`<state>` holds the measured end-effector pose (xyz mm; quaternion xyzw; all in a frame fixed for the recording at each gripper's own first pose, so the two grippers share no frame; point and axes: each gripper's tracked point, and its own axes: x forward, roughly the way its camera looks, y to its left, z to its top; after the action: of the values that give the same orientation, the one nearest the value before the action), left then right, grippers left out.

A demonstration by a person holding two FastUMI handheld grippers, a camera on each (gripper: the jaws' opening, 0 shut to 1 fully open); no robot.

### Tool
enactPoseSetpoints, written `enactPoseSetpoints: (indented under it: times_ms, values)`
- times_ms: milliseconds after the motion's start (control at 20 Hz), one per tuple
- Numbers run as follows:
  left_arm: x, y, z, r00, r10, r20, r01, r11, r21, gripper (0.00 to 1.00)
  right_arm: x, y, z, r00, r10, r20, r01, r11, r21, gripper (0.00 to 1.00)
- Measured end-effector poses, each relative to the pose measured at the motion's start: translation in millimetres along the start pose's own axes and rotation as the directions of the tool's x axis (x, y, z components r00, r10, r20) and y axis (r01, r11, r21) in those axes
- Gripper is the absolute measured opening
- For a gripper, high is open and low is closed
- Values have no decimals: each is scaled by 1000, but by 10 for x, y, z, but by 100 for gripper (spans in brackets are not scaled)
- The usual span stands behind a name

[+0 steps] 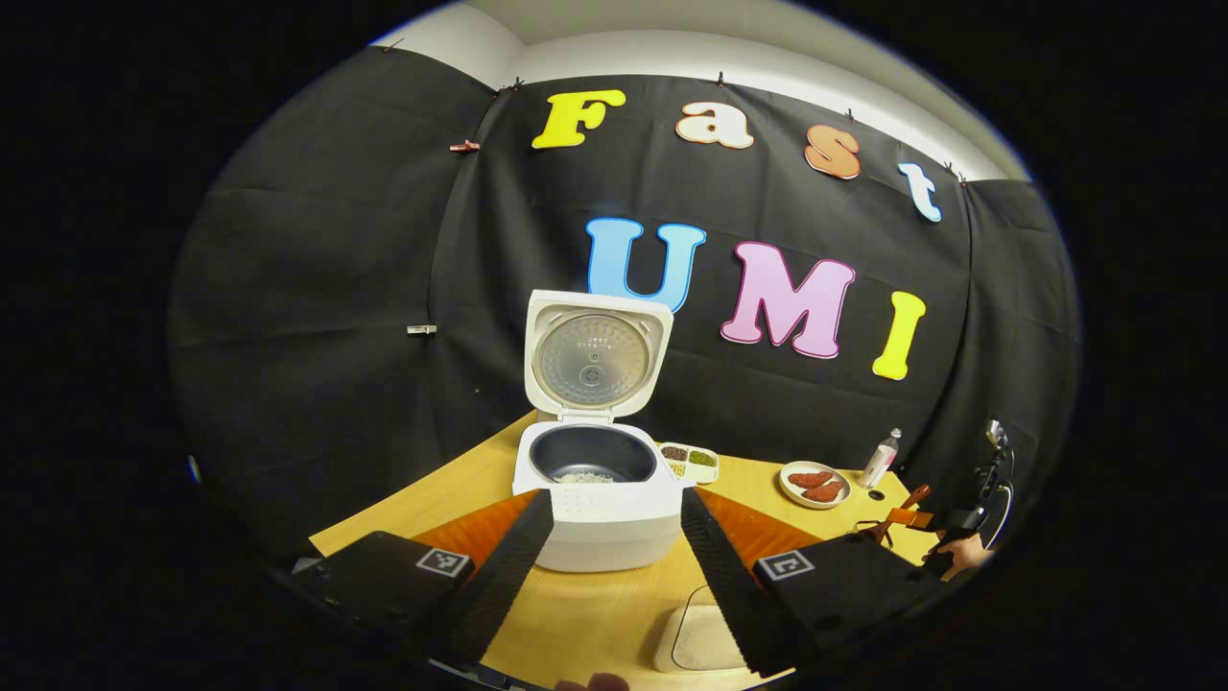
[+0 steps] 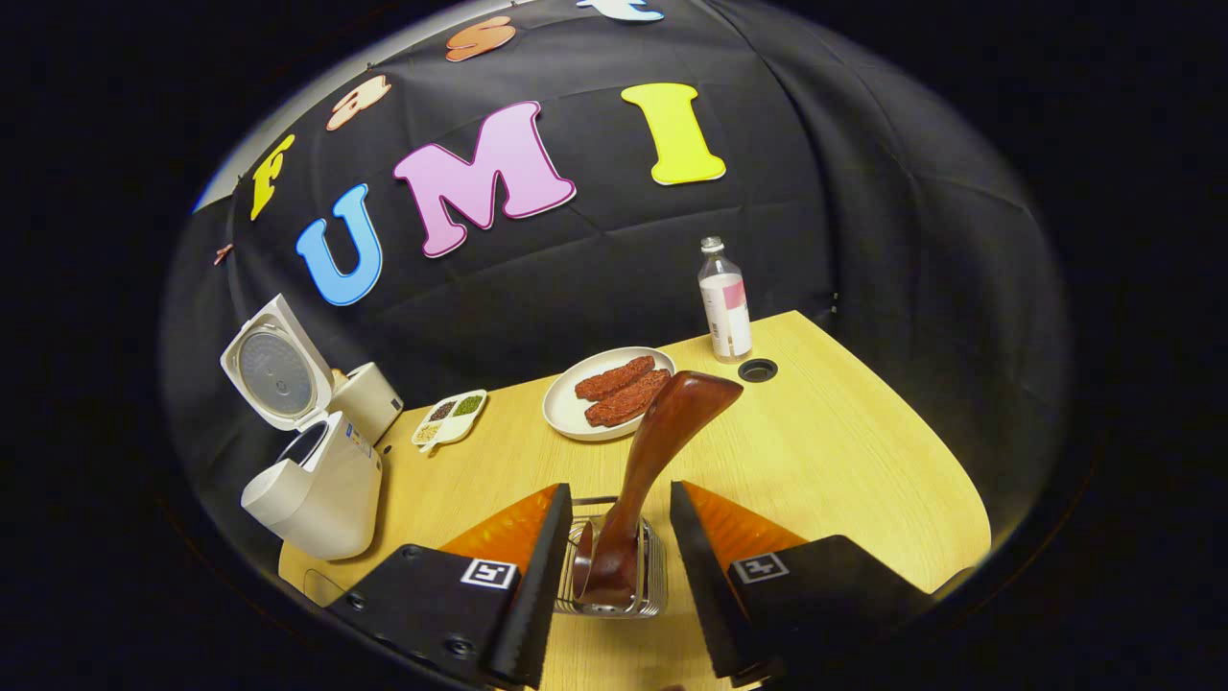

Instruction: Close the left gripper, press the button to open the rice cooker; take a wooden spoon from the chopstick holder with the right hand, scoop a spoonful of rice and pour it into the rice cooker, then put the wooden spoon back into the chopstick holder.

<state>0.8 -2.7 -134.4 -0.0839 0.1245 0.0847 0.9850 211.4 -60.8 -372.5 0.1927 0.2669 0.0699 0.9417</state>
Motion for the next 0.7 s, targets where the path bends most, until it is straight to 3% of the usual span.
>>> enactPoseSetpoints:
  times_ms: [100,150,200,250,600,700]
  values:
    - [-18,29,-113,1000,13,-20,-13,1000,3,93,107,-19,-56,1000,1,-13,-1,1000,16,57]
    - [-33,37,-146,999,16,-30,-17,1000,-4,93,157,-1,-95,1000,8,-24,-8,1000,28,57]
    - [-50,31,-178,999,16,-36,-17,1000,-14,93,191,-25,-122,1000,7,-30,-6,999,33,48]
    - [-75,38,-200,999,18,-41,-19,1000,-20,93,191,-17,-78,1000,10,-17,-9,999,42,29]
    - [-172,144,-223,998,39,-48,-40,999,-4,93,45,160,-39,996,64,54,-60,996,-73,10]
    - [-197,157,-202,998,38,-44,-38,999,-2,93,-32,224,82,992,87,90,-79,993,-88,9]
